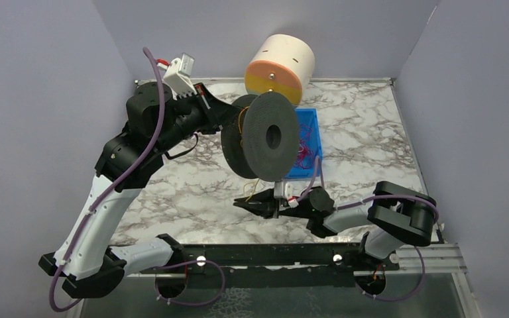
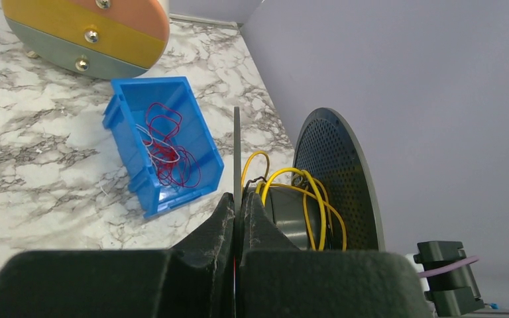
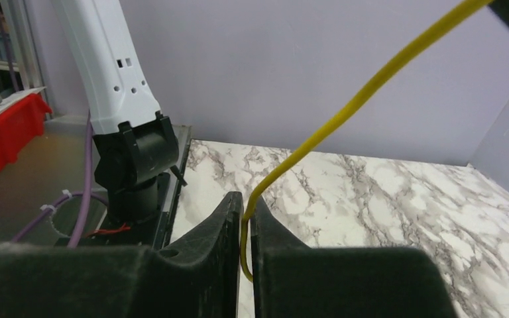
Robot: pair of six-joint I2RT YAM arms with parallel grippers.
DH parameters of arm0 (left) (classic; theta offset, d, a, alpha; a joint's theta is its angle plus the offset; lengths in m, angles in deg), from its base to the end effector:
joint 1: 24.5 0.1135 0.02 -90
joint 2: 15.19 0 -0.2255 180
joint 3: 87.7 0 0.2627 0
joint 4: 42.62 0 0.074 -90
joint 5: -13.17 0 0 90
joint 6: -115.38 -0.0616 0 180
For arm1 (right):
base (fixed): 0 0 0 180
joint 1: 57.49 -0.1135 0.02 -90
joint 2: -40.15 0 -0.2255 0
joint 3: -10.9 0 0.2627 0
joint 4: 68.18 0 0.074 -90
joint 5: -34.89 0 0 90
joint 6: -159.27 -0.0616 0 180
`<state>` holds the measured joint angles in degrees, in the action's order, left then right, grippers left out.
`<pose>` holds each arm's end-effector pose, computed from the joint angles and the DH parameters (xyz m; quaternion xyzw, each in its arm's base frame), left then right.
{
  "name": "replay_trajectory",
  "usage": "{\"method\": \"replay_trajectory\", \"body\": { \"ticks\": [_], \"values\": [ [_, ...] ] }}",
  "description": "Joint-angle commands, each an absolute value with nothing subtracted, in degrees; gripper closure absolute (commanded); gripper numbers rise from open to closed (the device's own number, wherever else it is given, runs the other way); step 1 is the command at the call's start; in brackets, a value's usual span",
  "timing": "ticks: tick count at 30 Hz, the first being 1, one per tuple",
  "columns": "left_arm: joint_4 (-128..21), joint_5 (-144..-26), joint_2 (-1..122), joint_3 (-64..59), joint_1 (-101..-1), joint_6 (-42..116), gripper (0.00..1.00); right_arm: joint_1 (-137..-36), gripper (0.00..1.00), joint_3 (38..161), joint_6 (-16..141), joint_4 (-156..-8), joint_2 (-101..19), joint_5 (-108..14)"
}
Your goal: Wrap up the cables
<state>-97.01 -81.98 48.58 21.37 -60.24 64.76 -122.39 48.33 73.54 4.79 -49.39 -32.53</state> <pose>0.1906 -0.1440 0.4811 0.0050 0.7607 -0.4222 0.4930 0.1066 0.2834 0.1783 -0.4486 0.3666 0.5035 0.6410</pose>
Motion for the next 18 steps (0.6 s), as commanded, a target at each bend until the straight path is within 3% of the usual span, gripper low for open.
{"method": "replay_trajectory", "body": {
  "ticks": [1,3,12,18],
  "values": [
    [-91.0,-83.6,46.4,21.9,-60.4,66.0,1.0,-122.8,0.93,46.0,74.6,20.6,-49.0,-34.0],
    [-91.0,-83.5,46.0,21.5,-60.4,65.7,1.0,-122.8,0.99,44.2,75.1,20.5,-47.5,-35.3],
    [-86.6,-89.5,43.1,17.8,-60.4,63.0,1.0,-122.8,0.99,35.3,80.2,18.4,-41.1,-48.9],
    [-86.2,-93.8,41.4,16.4,-60.4,58.0,1.0,-122.7,0.99,31.8,84.5,8.7,-30.9,-58.0]
  ]
}}
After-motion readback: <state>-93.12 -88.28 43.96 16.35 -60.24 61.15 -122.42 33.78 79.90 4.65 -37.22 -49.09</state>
